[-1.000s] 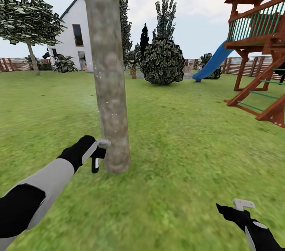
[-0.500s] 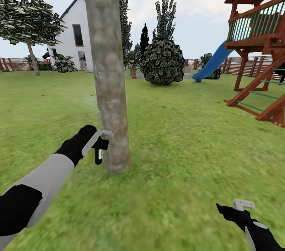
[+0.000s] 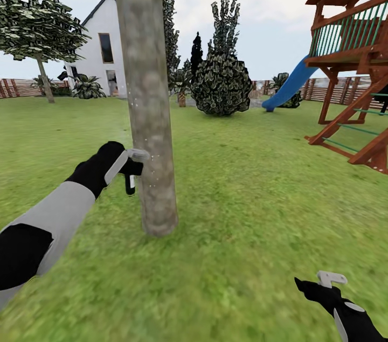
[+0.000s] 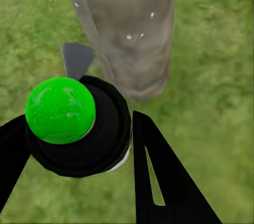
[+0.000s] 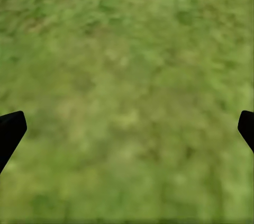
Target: In the garden, pick up the pesticide atomizer on the floor and spray pesticide onto both trees until each tree trunk is fully covered.
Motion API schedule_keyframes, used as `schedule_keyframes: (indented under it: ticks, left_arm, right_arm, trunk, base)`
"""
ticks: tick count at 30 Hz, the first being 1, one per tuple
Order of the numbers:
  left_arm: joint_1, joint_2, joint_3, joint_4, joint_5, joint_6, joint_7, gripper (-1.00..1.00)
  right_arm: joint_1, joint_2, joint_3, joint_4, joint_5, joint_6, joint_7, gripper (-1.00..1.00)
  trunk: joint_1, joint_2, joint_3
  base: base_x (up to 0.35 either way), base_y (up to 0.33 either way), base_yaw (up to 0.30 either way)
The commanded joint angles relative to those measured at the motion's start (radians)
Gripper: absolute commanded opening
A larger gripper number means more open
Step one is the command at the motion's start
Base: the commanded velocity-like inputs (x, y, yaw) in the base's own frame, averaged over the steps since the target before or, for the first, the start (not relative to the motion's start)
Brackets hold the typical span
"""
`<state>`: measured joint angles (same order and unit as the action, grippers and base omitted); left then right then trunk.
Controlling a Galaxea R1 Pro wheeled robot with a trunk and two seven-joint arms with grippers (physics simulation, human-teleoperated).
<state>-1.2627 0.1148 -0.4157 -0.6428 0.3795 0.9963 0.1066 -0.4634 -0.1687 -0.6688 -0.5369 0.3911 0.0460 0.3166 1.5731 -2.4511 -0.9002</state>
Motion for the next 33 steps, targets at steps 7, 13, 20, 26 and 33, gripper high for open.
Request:
schedule_keyframes:
  ticks: [7, 13, 20, 26, 33]
  left_arm:
    - [-0.072, 0.000, 0.000, 0.005, 0.002, 0.004, 0.001, -1.00]
    - [-0.121, 0.000, 0.000, 0.009, 0.002, 0.007, 0.001, -1.00]
    - [-0.250, -0.001, 0.000, 0.062, 0.002, 0.007, 0.001, -1.00]
    - [-0.351, -0.013, 0.000, 0.119, 0.002, 0.007, 0.001, -1.00]
    - [-0.472, -0.058, -0.002, 0.223, 0.002, 0.007, 0.001, -1.00]
  right_arm:
    - [0.000, 0.000, 0.000, 0.000, 0.000, 0.000, 0.000, 1.00]
    - [0.000, 0.000, 0.000, 0.000, 0.000, 0.000, -0.001, 1.00]
    - [0.000, 0.000, 0.000, 0.001, 0.000, 0.000, -0.001, 1.00]
    - [0.000, 0.000, 0.000, 0.001, 0.000, 0.000, -0.001, 1.00]
    - [-0.001, 0.000, 0.000, 0.000, 0.000, 0.000, -0.001, 1.00]
  trunk:
    - [0.000, 0.000, 0.000]
    - [0.000, 0.000, 0.000]
    - [0.000, 0.000, 0.000]
    - [0.000, 0.000, 0.000]
    - [0.000, 0.000, 0.000]
  base:
    - [0.000, 0.000, 0.000]
    - [0.000, 0.000, 0.000]
    - [0.000, 0.000, 0.000]
    - [0.000, 0.000, 0.000]
    - [0.000, 0.000, 0.000]
